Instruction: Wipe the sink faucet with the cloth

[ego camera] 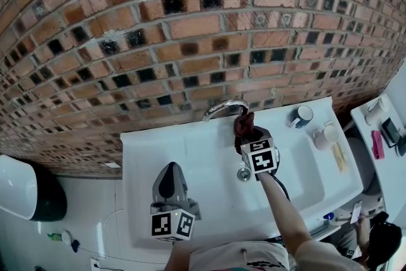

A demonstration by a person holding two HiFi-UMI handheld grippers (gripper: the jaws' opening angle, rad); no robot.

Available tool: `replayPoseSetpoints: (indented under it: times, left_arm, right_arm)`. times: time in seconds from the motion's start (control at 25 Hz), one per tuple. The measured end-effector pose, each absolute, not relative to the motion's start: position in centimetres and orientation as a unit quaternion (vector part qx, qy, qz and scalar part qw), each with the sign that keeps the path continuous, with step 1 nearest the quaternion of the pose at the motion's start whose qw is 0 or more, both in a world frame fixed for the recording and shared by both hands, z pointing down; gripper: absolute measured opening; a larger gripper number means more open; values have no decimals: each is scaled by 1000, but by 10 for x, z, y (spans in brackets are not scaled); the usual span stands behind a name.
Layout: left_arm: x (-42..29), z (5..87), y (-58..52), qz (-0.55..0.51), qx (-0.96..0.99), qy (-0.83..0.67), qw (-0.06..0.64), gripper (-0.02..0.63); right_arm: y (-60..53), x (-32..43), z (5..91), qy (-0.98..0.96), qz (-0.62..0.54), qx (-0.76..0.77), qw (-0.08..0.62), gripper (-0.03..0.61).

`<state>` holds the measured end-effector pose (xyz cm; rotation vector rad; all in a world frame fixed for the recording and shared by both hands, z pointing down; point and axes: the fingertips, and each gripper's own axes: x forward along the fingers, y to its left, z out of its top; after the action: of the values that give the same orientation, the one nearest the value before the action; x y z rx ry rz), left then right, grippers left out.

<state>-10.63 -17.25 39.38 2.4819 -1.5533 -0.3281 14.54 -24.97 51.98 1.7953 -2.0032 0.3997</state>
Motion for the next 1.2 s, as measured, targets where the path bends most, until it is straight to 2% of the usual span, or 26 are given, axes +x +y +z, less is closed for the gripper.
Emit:
replayPoseSetpoints:
  times: [0.48, 0.8, 1.04, 1.2]
  left_arm:
    - [-110, 392, -171, -117, 836, -527, 98, 3]
    - [-116, 392, -172, -120, 832, -532, 100, 5]
    - [-114, 393, -172, -120, 833, -530, 102, 5]
    - [-116, 393, -173, -120, 832, -532, 102, 3]
  right_arm:
    - [-254, 142, 521, -722, 167, 635, 219, 46]
    - [-262, 129, 478, -732, 128, 644, 181, 46]
    - [-273, 92, 427, -759, 75, 630, 146, 46]
    - [-272, 53, 424, -774, 37, 606, 178, 46]
